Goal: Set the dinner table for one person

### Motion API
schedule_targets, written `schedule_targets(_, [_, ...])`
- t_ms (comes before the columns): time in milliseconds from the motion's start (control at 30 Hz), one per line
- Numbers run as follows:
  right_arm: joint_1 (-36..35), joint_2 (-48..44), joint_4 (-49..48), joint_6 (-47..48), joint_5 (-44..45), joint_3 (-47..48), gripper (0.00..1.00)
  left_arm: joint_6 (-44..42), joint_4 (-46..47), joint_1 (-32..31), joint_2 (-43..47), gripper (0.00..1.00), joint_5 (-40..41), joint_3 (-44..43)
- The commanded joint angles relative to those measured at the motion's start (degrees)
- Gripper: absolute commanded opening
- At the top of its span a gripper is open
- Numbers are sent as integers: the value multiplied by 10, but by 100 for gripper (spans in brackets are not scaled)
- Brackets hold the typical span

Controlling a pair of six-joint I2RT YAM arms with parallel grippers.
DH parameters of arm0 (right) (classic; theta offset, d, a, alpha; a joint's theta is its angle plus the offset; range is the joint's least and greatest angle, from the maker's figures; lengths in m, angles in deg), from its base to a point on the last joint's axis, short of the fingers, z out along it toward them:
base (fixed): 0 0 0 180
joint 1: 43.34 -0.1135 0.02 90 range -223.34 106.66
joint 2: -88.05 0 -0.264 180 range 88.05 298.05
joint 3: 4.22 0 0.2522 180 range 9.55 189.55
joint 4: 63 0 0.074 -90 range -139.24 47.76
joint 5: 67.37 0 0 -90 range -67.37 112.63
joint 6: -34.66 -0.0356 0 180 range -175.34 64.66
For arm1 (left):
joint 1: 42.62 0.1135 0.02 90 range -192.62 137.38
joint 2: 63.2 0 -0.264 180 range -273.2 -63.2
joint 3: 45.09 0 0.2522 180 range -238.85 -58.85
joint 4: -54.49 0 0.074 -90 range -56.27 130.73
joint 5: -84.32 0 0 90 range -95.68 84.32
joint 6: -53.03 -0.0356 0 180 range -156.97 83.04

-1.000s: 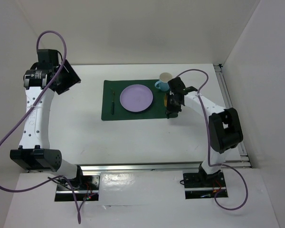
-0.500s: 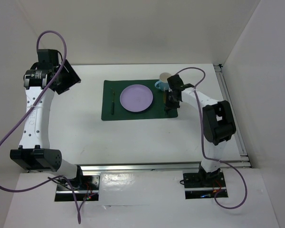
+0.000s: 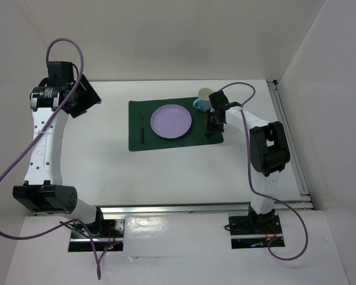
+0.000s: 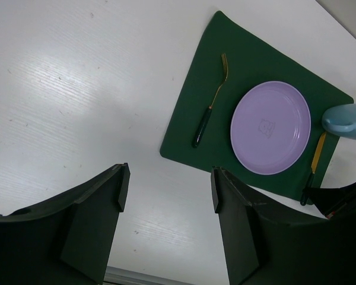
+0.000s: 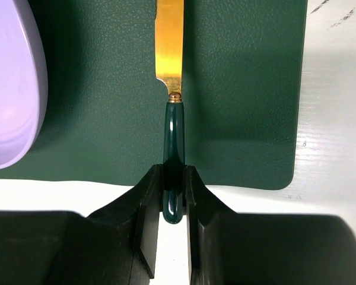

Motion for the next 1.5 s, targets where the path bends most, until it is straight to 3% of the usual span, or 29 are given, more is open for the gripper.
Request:
schedule_targets(0, [6,5,-34,7,4,30,0,-7,13,3,-2,74,2,-15])
schedule_targets(333, [0,-12,-41,19,12,4,2,-7,13,3,-2,74,2,-9])
schedule_targets(433, [0,1,-41,24,23,4,20,-7,13,3,-2,74,2,-3])
schedule_targets(467, [0,1,-41,24,23,4,36,-7,13,3,-2,74,2,-3])
schedule_targets(600, [0,1,-41,24,28,-2,57,-7,13,3,-2,74,2,-3])
schedule_targets(700, [0,-6,-41,19,34,-2,63,-7,13,3,-2,74,2,2])
schedule_targets(1033, [8,-83,-13,8,50,-7,65,-18,23,3,-2,74,-17,39])
schedule_targets(1167, [37,-126,15,-10,44,-18,91,-38,35,3,-7,74,-49,95])
schedule_targets(1233, [65,-157,32,-18,37,-33,100,-38,35,3,-12,74,-67,141])
schedule_targets(1267, [78,-168,38,-24,37,-39,100,-38,44,3,-12,74,-74,156])
schedule_targets(1467, [180,-261,69,-93,49,-106,100,-33,78,-2,-6,100,-110,253])
